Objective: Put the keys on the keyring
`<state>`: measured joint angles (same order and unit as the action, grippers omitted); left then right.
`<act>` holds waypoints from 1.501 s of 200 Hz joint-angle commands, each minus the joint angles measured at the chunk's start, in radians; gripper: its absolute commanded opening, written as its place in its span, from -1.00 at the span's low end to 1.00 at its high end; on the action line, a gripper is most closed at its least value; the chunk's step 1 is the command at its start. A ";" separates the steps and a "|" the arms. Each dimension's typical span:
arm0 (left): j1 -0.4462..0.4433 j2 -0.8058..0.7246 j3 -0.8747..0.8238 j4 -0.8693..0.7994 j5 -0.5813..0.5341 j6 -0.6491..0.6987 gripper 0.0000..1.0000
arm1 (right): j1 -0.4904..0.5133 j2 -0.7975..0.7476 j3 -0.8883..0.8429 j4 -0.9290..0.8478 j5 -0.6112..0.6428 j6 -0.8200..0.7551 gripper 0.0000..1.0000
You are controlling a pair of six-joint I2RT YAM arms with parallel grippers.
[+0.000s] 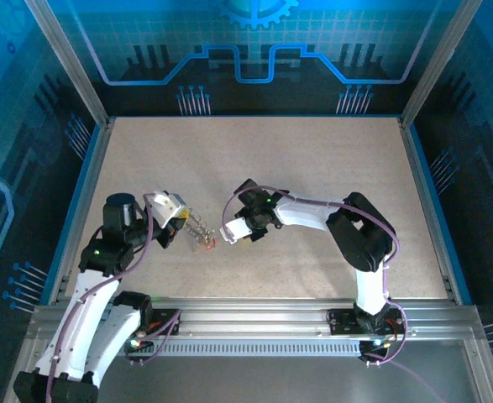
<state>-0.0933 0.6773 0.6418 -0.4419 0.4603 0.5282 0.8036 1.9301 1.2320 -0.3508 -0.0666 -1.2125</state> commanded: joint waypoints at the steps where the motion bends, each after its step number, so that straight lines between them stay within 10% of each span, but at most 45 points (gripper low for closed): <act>1: 0.010 -0.016 -0.006 0.038 0.037 -0.008 -1.00 | -0.011 -0.016 -0.004 0.013 -0.007 0.010 -0.66; 229: 0.009 -0.012 -0.005 0.040 0.049 -0.010 -1.00 | -0.023 0.040 0.024 -0.027 -0.050 0.036 -0.61; 300: 0.010 -0.013 0.003 0.033 0.064 -0.010 -1.00 | -0.032 -0.020 0.017 -0.038 -0.126 0.112 -1.00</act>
<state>-0.0933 0.6777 0.6418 -0.4419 0.4686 0.5243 0.7841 1.9488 1.2388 -0.3676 -0.1211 -1.1618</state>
